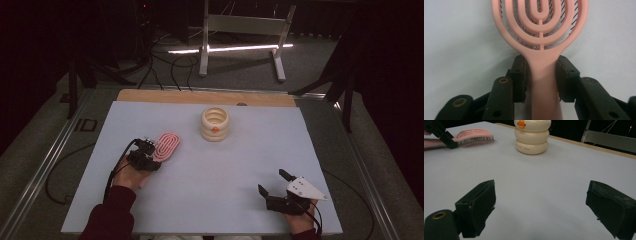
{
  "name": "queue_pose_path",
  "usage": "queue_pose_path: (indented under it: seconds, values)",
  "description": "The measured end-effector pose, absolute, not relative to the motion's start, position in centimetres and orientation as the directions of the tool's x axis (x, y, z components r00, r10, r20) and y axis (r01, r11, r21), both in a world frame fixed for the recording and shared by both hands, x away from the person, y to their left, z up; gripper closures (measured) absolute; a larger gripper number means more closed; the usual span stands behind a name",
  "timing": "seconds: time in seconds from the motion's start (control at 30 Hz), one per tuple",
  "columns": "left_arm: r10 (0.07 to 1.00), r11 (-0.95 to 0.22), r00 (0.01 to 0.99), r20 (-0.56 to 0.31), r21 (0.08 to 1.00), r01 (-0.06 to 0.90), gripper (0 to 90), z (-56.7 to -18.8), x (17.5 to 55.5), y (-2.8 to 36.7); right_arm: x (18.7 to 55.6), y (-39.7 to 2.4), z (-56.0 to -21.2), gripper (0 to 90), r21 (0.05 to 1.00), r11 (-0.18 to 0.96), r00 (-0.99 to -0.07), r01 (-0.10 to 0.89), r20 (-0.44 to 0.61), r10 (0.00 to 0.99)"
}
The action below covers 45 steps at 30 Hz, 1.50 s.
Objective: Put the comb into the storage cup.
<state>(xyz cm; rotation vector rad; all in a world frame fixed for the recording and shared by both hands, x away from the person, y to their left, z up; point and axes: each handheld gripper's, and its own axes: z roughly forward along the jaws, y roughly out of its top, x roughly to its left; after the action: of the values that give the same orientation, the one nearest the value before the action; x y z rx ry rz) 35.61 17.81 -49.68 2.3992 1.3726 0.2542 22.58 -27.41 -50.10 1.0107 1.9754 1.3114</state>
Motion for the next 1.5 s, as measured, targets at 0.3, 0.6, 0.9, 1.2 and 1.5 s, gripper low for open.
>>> queue_pose_path:
  seconds: [0.3, 0.6, 0.9, 1.2, 1.5]
  values:
    - [0.849, -0.484, 0.528, -0.01, 0.387, 0.785, 68.7, -49.6, 35.6, 17.6, 22.6, -27.4, -50.1, 8.8, 0.928, 0.24, -0.561, 0.283, -0.043, 0.827]
    - [0.849, -0.487, 0.528, 0.009, 0.396, 0.778, 69.8, -49.6, 35.5, 17.4, 22.6, -27.3, -50.1, 8.8, 0.928, 0.24, -0.561, 0.284, -0.042, 0.826]
    - [0.841, -0.482, 0.541, -0.011, 0.437, 0.759, 69.9, -49.1, 35.3, 17.5, 22.6, -27.4, -50.2, 8.8, 0.928, 0.239, -0.562, 0.285, -0.041, 0.826]
    - [0.838, -0.48, 0.546, -0.002, 0.474, 0.738, 69.9, -48.4, 35.1, 17.5, 22.6, -27.5, -50.1, 8.8, 0.929, 0.238, -0.56, 0.283, -0.041, 0.828]
    - [0.835, -0.48, 0.55, 0.016, 0.511, 0.713, 69.9, -47.5, 34.8, 17.1, 22.5, -27.4, -50.1, 8.8, 0.93, 0.236, -0.559, 0.283, -0.04, 0.828]
